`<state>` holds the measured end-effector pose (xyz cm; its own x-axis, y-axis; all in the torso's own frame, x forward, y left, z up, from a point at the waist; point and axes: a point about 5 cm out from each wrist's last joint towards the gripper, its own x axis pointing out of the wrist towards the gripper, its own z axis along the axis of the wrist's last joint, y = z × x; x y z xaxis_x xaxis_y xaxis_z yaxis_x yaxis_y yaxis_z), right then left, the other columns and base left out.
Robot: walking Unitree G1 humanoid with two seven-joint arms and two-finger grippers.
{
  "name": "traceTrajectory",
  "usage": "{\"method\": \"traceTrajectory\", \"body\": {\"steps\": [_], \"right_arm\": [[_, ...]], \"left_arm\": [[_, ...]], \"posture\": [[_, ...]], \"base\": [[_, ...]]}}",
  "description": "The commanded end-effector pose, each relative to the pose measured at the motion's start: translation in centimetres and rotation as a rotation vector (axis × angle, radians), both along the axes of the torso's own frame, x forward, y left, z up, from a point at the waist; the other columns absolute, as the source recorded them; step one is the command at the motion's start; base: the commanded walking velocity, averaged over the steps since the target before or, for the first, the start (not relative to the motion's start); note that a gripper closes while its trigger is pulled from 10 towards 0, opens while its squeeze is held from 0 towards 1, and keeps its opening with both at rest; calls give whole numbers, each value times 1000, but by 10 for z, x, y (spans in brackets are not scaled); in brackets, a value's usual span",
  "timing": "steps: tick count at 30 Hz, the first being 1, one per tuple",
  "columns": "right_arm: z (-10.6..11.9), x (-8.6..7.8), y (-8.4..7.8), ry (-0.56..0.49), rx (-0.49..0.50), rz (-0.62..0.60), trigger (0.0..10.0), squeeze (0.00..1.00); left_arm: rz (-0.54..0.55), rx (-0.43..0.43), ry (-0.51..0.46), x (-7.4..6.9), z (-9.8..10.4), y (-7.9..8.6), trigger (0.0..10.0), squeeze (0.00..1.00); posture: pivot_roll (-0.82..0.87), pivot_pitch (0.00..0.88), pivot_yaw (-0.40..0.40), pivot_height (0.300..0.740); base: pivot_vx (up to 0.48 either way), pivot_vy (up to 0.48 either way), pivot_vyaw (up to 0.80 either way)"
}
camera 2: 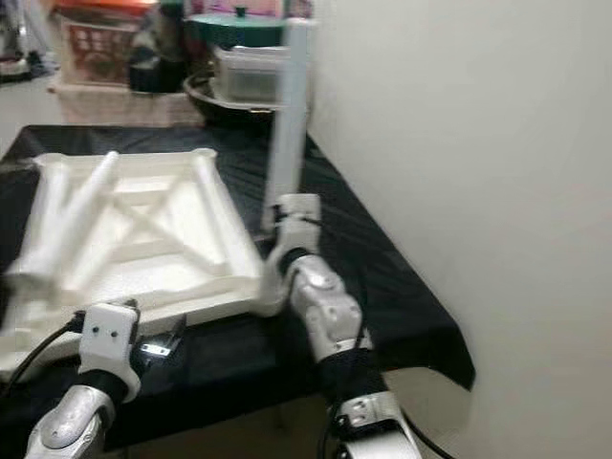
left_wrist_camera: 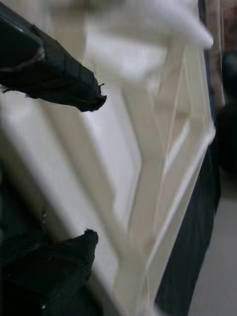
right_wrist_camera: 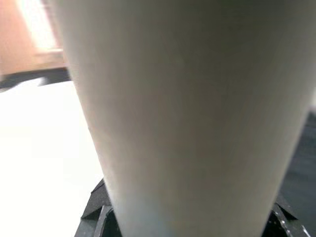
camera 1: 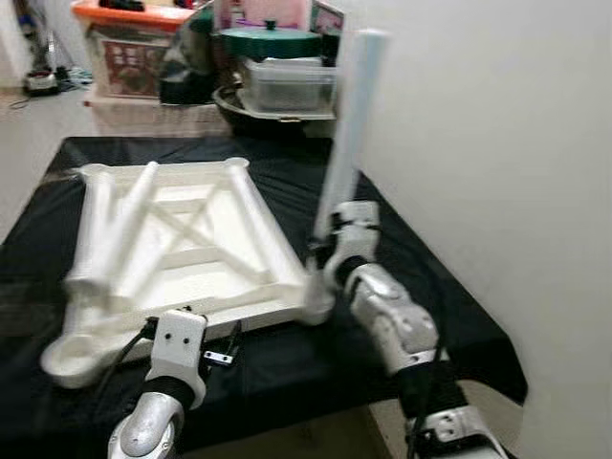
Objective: Building children table
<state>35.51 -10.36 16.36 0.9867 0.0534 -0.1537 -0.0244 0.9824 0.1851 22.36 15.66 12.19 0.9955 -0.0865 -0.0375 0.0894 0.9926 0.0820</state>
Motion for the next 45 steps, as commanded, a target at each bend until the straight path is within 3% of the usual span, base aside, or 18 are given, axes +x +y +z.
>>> {"method": "traceTrajectory", "body": {"steps": [1, 5, 6, 9, 10, 17, 23, 24, 25, 30, 31, 35, 36, 38, 39, 43, 44, 45], "right_arm": [[-32, -10, -7, 194, 13, -34, 9686, 0], [-13, -13, 10, 67, 60, 114, 10000, 0], [-8, -14, 16, 33, 80, 167, 10000, 1000], [1, -19, 32, -14, 135, 323, 10000, 1000], [13, -26, 48, -71, 174, 515, 10000, 0], [30, -71, 66, -238, 44, 1077, 10000, 0], [22, -73, 65, -213, 29, 1121, 10000, 0], [16, -71, 63, -189, 26, 1125, 5176, 0], [7, -55, 58, -125, 3, 992, 0, 0], [-11, -18, 36, 16, -32, 570, 0, 0], [-30, 0, -9, 156, 12, 53, 0, 0], [-38, -1, -28, 203, 21, -124, 0, 0], [-36, -5, -25, 187, 13, -129, 4196, 0], [-36, -5, -25, 187, 13, -129, 4196, 0], [-31, -10, -15, 139, 20, -75, 10000, 0], [-20, -19, 7, 49, 39, 83, 10000, 0], [-15, -20, 13, 11, 49, 133, 10000, 788], [-15, -20, 13, 11, 49, 133, 10000, 788]], "left_arm": [[-12, 7, 5, 1, -1, -2, 10000, 0], [-14, 8, 6, 1, -2, -3, 10000, 0], [-15, 7, 7, 1, -2, -3, 10000, 0], [-17, 6, 7, 1, -3, -4, 10000, 0], [-16, 6, 7, 1, -3, -4, 10000, 0], [-15, 10, 5, 1, -3, -3, 10000, 0], [-16, 11, 5, 1, -3, -3, 10000, 0], [-13, 11, 4, 1, -3, -2, 10000, 0], [-9, 12, 1, 1, -2, -1, 10000, 0], [-5, 13, 0, 0, -1, 0, 10000, 0], [-8, 14, 1, 0, -2, -1, 10000, 0], [-10, 14, 2, 0, -2, -2, 10000, 0], [-9, 13, 3, -1, -2, -2, 10000, 0], [-9, 13, 3, -1, -2, -2, 10000, 0], [-10, 13, 4, -1, -2, -3, 10000, 0], [-14, 13, 7, -1, -2, -4, 10000, 0], [-15, 12, 7, 0, -2, -4, 10000, 0], [-15, 12, 7, 0, -2, -4, 10000, 0]], "posture": [[165, 0, -153, 740], [161, 0, -151, 740], [161, 0, -151, 740], [160, 0, -152, 740], [164, 0, -156, 740], [160, 0, -153, 740], [160, 0, -153, 740], [160, 0, -153, 740], [176, 0, -165, 740], [169, 0, -161, 740], [169, 0, -161, 740], [169, 0, -161, 740], [167, 0, -160, 740], [167, 0, -160, 740], [160, 0, -154, 740], [159, 0, -154, 740], [159, 0, -154, 740], [159, 0, -154, 740]], "base": [[0, 0, 0], [0, 0, 0], [0, 0, 0], [0, 0, 0], [0, 0, 0], [0, 0, 0], [0, 0, 0], [0, 0, 0], [0, 0, 0], [0, 0, 0], [0, 0, 0], [0, 0, 0], [0, 0, 0], [0, 0, 0], [0, 0, 0], [0, 0, 0], [0, 0, 0], [0, 0, 0]]}}
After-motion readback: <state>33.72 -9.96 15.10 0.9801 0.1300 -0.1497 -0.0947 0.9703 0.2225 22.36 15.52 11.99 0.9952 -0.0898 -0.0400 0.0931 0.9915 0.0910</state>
